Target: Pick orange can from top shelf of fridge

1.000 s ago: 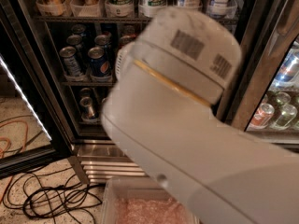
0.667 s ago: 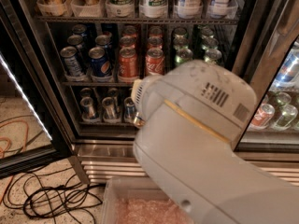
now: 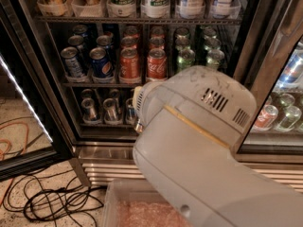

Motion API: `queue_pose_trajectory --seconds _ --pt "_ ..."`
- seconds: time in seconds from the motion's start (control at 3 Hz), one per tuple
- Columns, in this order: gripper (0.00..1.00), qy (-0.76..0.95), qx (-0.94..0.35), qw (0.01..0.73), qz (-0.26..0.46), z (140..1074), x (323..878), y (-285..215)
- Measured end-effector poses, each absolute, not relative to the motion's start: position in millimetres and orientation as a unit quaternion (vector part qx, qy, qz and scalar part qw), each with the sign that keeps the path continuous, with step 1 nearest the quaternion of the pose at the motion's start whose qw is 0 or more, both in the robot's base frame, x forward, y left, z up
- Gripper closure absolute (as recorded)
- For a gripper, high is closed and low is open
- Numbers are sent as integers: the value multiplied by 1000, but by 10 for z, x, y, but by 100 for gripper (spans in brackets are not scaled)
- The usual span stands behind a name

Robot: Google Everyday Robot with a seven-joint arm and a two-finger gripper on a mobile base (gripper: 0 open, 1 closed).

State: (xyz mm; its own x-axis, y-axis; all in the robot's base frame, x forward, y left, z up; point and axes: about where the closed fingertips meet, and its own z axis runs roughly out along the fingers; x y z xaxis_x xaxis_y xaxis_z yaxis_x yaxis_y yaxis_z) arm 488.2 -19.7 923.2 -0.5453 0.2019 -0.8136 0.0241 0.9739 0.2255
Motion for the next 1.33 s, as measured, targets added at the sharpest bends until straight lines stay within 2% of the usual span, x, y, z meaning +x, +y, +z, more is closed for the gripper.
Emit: queue_pose_trajectory --seconds 1.0,1.33 --pt "100 903 128 394 111 8115 5131 -726" --pt "100 915 127 358 134 8067 5125 -496"
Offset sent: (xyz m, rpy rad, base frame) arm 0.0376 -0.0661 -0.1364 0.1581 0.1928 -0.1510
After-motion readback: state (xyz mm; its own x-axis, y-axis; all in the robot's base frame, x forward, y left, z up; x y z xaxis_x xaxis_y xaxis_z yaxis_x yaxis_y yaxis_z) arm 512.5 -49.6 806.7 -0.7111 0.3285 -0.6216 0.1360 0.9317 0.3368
